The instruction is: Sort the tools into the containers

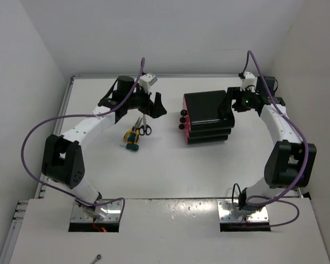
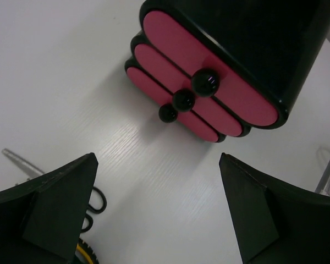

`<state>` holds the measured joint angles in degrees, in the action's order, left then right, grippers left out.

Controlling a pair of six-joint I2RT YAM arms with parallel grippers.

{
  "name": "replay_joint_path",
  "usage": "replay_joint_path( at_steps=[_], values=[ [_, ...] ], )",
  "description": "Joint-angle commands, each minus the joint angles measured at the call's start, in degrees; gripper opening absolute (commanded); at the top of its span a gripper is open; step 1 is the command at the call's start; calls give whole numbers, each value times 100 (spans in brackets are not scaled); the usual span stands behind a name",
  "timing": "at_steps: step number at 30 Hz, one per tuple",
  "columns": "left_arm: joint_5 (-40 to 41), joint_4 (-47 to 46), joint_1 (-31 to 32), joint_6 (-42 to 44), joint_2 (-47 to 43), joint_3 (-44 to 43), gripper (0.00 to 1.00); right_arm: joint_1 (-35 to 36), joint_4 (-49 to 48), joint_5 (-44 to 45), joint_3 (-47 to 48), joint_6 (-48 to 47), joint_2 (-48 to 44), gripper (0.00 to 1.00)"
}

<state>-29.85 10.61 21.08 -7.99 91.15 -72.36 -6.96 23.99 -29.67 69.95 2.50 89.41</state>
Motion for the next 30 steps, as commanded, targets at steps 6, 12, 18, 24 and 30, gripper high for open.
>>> replay_joint_path(
  at_steps=[6,12,18,24,30],
  values=[
    [-847,-630,168,-492,692,-788,100,-183,-307,-495,124,-92,445,72],
    [-1619,-1069,168,-1099,1369,-1034,97,-350,-307,-768,54,-22,613,66],
    [-1980,-1342,168,-1424,1747,-1140,89,-402,-307,-830,1,-22,666,65],
    [-2613,-1781,168,-1908,2143,-1263,83,-402,-307,-716,-52,-22,719,65],
    [-3097,-1852,335,-2014,2433,-1571,83,-402,-307,-716,-52,-22,719,65]
  ],
)
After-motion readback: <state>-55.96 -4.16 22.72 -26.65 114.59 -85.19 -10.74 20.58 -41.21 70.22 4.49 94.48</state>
